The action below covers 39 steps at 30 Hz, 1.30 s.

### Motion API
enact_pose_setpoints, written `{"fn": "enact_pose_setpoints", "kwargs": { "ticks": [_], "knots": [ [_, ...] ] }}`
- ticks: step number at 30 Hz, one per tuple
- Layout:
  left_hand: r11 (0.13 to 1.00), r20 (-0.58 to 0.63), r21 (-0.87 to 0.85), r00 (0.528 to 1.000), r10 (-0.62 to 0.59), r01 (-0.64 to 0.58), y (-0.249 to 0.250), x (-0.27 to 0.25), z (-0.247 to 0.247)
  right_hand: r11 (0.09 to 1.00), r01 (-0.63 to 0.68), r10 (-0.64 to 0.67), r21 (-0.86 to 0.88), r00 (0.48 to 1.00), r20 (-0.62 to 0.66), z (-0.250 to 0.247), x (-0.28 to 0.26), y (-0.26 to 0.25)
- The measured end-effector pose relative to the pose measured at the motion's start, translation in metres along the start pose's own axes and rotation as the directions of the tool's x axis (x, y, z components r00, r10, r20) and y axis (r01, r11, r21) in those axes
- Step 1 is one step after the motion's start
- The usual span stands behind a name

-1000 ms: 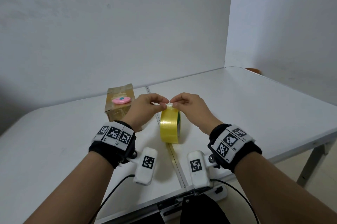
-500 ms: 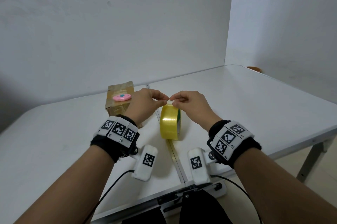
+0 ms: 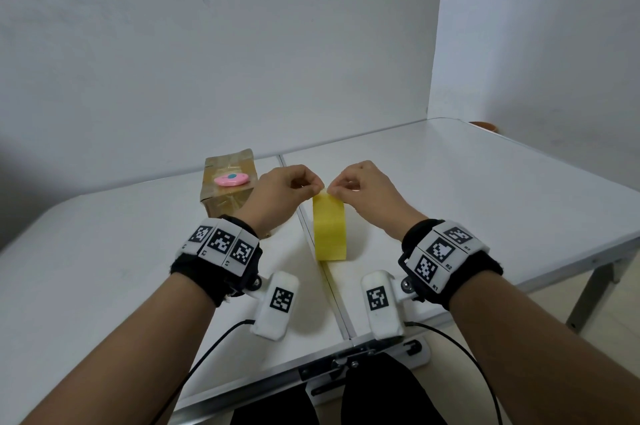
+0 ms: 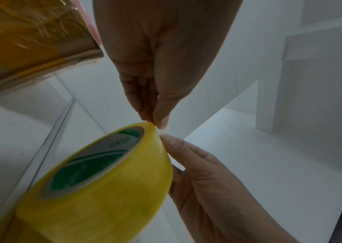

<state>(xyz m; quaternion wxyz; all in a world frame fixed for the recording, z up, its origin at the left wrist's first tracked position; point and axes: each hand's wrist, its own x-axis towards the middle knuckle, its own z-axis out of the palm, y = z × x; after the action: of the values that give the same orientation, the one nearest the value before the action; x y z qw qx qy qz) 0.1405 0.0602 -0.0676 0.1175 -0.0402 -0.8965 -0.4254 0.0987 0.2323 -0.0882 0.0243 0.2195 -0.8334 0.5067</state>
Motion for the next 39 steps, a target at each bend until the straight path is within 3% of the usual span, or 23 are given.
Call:
{"fn": "enact_pose_setpoints", "kwargs": {
  "ticks": [5,9,14,20,22,26,29,32,35,39],
  "knots": [
    [0.974,-0.005,-0.194,0.993,-0.118,0.115,-0.004,0.001,0.000,0.984,-0.114,0.118,0.135,0.993,-0.025,0.001,0.002,0.003],
    [0.957,-0.034,-0.245,0.985,-0.168,0.154,-0.006,0.002,0.000,0.951,-0.267,0.246,0.154,0.959,0.142,0.003,-0.001,0.003],
    [0.970,-0.076,-0.188,0.983,-0.169,0.153,-0.005,0.004,0.003,0.934,-0.302,0.271,0.191,0.947,0.171,0.007,0.000,-0.001],
    [0.908,-0.041,-0.330,0.957,-0.286,0.258,-0.004,0.000,0.010,0.869,-0.331,0.259,0.369,0.938,0.230,0.004,-0.008,-0.002],
    [0.847,0.018,-0.402,0.928,-0.373,0.349,-0.005,-0.003,0.012,0.869,-0.340,0.268,0.359,0.934,0.234,0.004,-0.010,-0.001],
    [0.596,0.176,-0.642,0.849,-0.498,0.483,-0.009,-0.010,0.014,0.832,-0.396,0.325,0.389,0.915,0.239,0.011,-0.010,-0.003],
    [0.428,0.313,-0.717,0.803,-0.507,0.550,-0.008,-0.016,0.011,0.835,-0.465,0.404,0.296,0.881,0.245,0.016,-0.010,-0.008],
    [0.293,0.380,-0.771,0.777,-0.502,0.566,-0.011,-0.022,0.008,0.863,-0.439,0.391,0.250,0.894,0.218,0.020,-0.009,-0.014],
    [0.266,0.384,-0.790,0.784,-0.488,0.552,-0.014,-0.025,0.006,0.916,-0.358,0.328,0.181,0.928,0.176,0.023,-0.008,-0.017],
    [0.386,0.318,-0.761,0.818,-0.479,0.522,-0.017,-0.023,0.013,0.969,-0.241,0.245,-0.057,0.966,0.086,0.017,-0.001,-0.014]
  ]
}}
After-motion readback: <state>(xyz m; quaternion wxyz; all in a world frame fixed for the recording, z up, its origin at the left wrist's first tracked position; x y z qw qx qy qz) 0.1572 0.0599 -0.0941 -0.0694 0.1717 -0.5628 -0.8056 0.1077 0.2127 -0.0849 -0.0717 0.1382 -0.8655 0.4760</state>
